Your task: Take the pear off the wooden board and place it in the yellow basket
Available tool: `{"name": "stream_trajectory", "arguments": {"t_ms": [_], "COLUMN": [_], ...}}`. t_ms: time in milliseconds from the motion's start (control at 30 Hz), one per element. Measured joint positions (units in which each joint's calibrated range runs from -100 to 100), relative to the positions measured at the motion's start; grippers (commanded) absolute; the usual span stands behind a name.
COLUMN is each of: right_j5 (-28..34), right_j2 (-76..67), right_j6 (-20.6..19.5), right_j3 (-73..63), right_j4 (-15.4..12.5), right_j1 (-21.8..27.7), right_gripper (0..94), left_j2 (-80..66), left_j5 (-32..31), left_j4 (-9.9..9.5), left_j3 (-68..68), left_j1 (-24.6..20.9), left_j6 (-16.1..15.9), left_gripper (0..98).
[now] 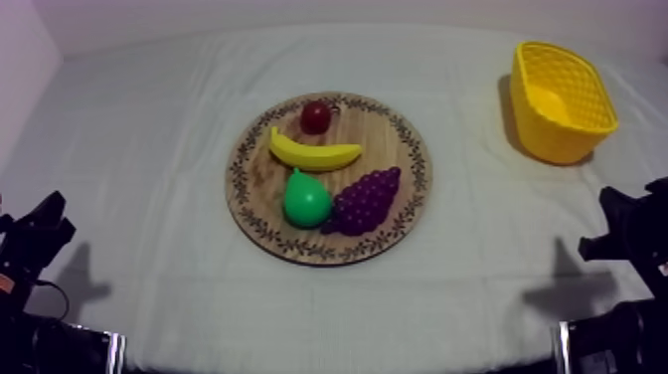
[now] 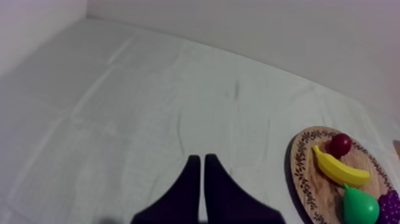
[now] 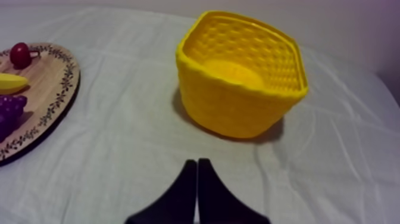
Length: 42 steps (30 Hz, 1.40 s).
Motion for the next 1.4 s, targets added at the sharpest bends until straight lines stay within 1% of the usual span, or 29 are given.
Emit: {"name": "stream_trajectory", "arguments": {"t_ms": [167,367,633,800,867,967,1067,1267,1400], "right_j5": [-1.7,-1.1,2.4,6.6,7.4,11.3,13.8,22.0,28.4], "right_j2": [0.0,0.0,0.0,2.9,5.9,12.3,19.1,37.1,48.5], "right_j6": [-0.2,-1.9,-5.0,-5.1,-5.1,-5.2,-5.6,-5.5,-4.4], "right_j3": [0.0,0.0,-3.7,-8.9,-12.5,-20.4,-29.5,-50.7,-64.4], "right_j4": [0.0,0.0,0.5,-0.3,-1.3,-3.2,-5.0,-8.8,-11.3], "right_j1": [0.0,0.2,-0.5,-1.3,-1.3,-1.3,-1.5,-3.1,-4.5], "right_gripper": [0.6,0.6,0.6,0.6,0.6,0.6,0.6,0.5,0.4], "left_j2": [0.0,0.0,0.0,0.0,0.0,0.0,0.0,0.0,0.0], "left_j5": [0.0,0.0,0.0,0.0,0.0,0.0,0.0,0.0,0.0], "left_j4": [0.00,0.00,0.00,0.00,0.00,0.00,0.00,0.00,0.00], "left_j3": [0.0,0.0,0.0,0.0,0.0,0.0,0.0,0.0,0.0], "left_j1": [0.0,0.0,0.0,0.0,0.0,0.0,0.0,0.0,0.0], "left_j6": [0.0,0.0,0.0,0.0,0.0,0.0,0.0,0.0,0.0], "left_gripper": [0.1,0.1,0.1,0.1,0.1,0.1,0.1,0.1,0.1]}}
